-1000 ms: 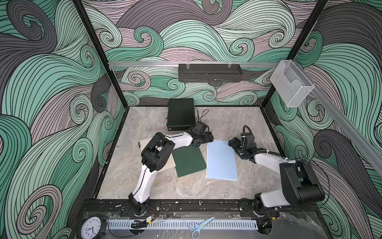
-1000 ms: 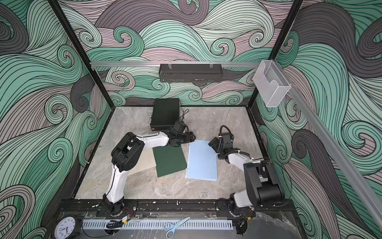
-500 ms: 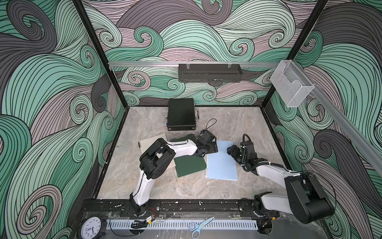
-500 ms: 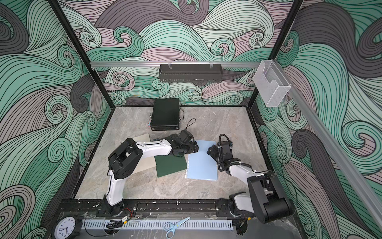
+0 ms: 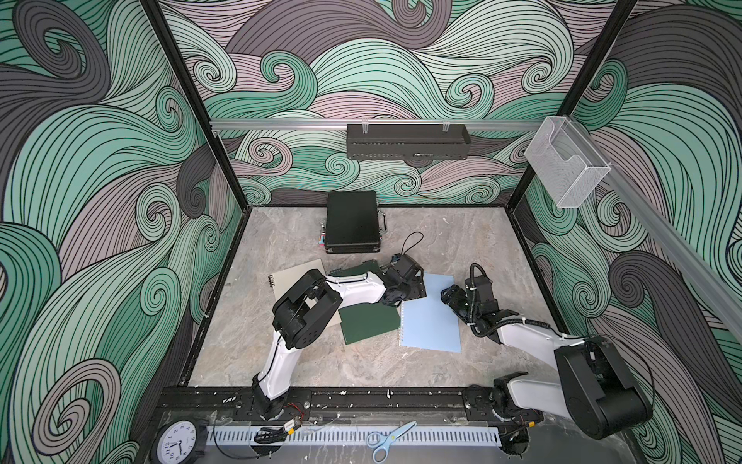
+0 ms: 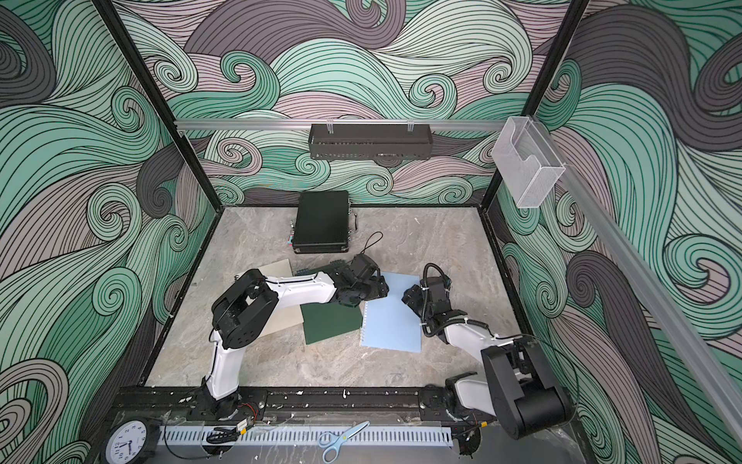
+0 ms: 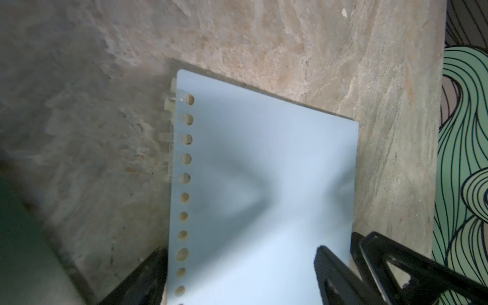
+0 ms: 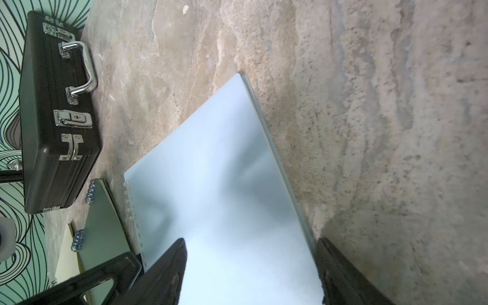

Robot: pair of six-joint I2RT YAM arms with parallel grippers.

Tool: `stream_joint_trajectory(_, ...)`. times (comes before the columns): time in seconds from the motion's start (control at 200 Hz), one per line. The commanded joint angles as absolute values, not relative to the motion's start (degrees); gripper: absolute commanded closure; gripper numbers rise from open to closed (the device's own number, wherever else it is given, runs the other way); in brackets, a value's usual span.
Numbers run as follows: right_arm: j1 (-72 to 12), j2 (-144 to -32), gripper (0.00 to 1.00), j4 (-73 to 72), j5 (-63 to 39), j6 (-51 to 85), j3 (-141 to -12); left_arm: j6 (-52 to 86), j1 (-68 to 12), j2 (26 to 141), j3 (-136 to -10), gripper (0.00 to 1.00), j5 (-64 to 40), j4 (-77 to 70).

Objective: Tear off pages from different notebooks
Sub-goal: Open the notebook at the center of the board.

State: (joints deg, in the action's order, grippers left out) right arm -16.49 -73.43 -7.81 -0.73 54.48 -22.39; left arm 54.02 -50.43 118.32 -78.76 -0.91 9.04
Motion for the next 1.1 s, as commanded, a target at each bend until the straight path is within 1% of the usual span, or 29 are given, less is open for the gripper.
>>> stream_joint_trajectory(0.0,-17.1,-73.4,0.29,-4.2,-0.2,55.9,-24.1,52.7,-50.5,121.9,-82.1,0.14,-1.9,12.6)
stream_joint_trajectory(0.07,-17.1,-73.3,0.33,-4.2,0.1,56.0,-25.1,52.3,-50.3,123.3,-84.0,0.14,-2.0,13.1)
stream_joint_trajectory(0.195,-17.1,-72.9,0.35,-2.0,0.5,55.8,-27.2,51.9,-49.5,125.5,-87.2,0.14,-2.5,15.2)
stream_joint_trajectory(0.355,-17.0,-72.1,0.38,-1.7,0.8,55.6,-27.0,51.6,-49.0,125.4,-87.3,0.14,-2.1,14.9)
stream_joint_trajectory(0.705,-17.1,-67.2,0.38,0.6,2.0,55.6,-25.5,52.0,-48.9,123.6,-84.9,0.14,-1.8,13.4)
stream_joint_trajectory(0.83,-17.1,-65.3,0.40,1.4,1.4,55.7,-25.7,52.0,-48.7,123.5,-85.2,0.14,-1.6,13.9)
stream_joint_trajectory(1.091,-17.0,-63.6,0.53,-3.9,-3.1,56.8,-23.3,52.1,-48.7,122.8,-83.9,0.14,-1.8,12.7)
